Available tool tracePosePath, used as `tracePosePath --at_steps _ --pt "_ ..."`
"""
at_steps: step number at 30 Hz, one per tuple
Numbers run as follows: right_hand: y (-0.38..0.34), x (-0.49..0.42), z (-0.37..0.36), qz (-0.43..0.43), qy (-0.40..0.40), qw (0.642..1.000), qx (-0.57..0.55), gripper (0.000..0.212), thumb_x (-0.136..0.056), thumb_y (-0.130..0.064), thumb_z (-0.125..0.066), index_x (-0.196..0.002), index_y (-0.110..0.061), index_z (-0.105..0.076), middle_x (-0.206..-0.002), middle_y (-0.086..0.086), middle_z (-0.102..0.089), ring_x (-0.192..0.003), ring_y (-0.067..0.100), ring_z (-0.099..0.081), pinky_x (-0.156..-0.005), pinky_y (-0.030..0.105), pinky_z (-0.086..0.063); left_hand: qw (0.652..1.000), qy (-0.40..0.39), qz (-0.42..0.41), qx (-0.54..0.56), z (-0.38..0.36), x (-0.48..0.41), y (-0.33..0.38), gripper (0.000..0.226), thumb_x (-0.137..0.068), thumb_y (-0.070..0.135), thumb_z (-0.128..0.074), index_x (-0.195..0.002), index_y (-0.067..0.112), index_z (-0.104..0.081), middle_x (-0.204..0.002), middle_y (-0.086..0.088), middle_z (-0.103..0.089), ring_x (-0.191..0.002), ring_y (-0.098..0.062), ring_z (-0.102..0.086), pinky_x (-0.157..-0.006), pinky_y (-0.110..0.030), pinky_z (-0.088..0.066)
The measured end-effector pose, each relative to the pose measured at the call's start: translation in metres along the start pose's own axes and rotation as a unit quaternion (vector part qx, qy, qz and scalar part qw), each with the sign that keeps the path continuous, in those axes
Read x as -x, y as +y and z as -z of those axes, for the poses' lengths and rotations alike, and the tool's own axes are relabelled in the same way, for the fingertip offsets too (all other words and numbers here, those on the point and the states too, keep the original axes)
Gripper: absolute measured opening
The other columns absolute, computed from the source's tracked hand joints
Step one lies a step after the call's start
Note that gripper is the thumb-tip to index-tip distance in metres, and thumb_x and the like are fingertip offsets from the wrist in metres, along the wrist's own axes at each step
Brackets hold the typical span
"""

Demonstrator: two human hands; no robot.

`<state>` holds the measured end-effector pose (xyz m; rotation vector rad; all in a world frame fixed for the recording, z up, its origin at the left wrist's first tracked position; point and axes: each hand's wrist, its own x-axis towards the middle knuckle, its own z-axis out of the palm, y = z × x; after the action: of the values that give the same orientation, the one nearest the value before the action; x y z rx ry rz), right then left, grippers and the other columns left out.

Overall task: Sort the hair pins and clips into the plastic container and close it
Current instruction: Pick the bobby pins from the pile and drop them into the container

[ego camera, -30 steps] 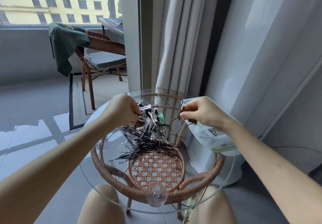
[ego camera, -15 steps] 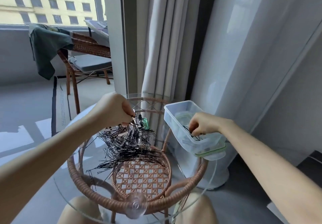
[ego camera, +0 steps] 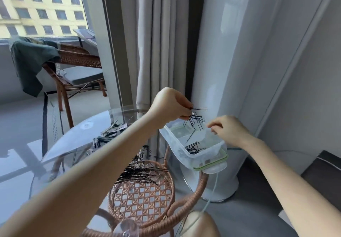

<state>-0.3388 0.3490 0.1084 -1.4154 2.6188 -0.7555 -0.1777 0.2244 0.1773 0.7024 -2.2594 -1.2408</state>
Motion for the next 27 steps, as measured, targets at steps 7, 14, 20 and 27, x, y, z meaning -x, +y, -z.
tracePosePath --at_steps 7,14,20,27 --pt "0.023 0.015 0.011 -0.088 0.106 0.99 0.006 0.026 -0.086 -0.006 -0.049 -0.094 -0.016 -0.071 -0.09 0.003 -0.074 -0.089 0.024 -0.067 -0.085 0.035 -0.052 0.999 0.004 0.044 -0.019 -0.074 -0.01 -0.046 0.012 -0.074 0.0 -0.067 -0.083 0.004 -0.074 -0.063 -0.007 -0.069 -0.061 -0.019 -0.065 -0.063 -0.025 -0.054" --pt "0.005 0.025 0.005 -0.058 0.052 0.996 0.041 0.027 -0.087 -0.01 -0.048 -0.101 -0.018 -0.07 -0.101 0.002 -0.073 -0.099 0.023 -0.063 -0.087 0.034 -0.051 0.931 -0.164 -0.028 -0.326 -0.079 -0.016 -0.06 0.02 -0.078 0.005 -0.055 -0.082 0.016 -0.071 -0.077 -0.007 -0.061 -0.073 -0.026 -0.054 -0.065 -0.026 -0.043" --pt "-0.047 0.052 -0.002 0.058 0.083 0.995 -0.02 0.019 -0.087 -0.016 -0.059 -0.102 -0.016 -0.071 -0.099 0.0 -0.073 -0.087 0.016 -0.065 -0.078 0.023 -0.048 0.952 -0.153 -0.061 -0.257 -0.007 0.004 -0.045 0.025 -0.083 0.015 -0.062 -0.106 0.021 -0.07 -0.111 0.002 -0.068 -0.095 -0.014 -0.065 -0.083 -0.022 -0.049" --pt "-0.082 0.092 -0.085 0.162 -0.194 0.961 0.114 0.085 -0.073 -0.06 -0.062 -0.142 -0.025 -0.03 -0.142 -0.005 -0.039 -0.129 0.016 -0.035 -0.108 0.035 -0.034 0.908 -0.13 0.041 -0.397 0.086 0.098 -0.123 0.07 -0.072 0.047 -0.069 -0.135 0.034 -0.042 -0.132 0.0 -0.048 -0.112 -0.014 -0.049 -0.095 -0.025 -0.044"
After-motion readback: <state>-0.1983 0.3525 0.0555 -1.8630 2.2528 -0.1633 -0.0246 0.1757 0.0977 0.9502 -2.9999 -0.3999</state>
